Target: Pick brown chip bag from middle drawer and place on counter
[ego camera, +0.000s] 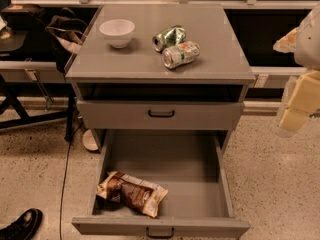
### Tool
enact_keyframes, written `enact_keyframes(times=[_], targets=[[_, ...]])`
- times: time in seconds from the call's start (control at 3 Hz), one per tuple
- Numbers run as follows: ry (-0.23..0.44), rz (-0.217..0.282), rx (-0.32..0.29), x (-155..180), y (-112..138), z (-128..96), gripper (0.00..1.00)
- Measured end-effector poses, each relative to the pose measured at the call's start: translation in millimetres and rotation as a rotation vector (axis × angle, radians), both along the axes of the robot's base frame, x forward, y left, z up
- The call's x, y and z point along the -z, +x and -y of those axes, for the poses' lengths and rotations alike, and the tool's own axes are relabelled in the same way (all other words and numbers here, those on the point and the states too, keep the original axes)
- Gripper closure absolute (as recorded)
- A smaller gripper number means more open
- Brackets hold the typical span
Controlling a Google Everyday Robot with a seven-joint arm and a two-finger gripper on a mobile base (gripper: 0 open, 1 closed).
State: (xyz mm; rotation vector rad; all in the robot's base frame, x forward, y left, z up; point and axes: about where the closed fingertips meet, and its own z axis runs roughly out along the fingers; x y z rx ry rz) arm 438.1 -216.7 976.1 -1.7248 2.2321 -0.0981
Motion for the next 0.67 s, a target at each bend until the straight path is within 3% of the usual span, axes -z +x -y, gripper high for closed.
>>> enact_keyframes(times=[0.33, 0.67], targets=[[0.000, 0.000, 0.000, 0, 0, 0, 0.00], [0.073, -0.003, 0.003, 9, 0, -13, 0.00]])
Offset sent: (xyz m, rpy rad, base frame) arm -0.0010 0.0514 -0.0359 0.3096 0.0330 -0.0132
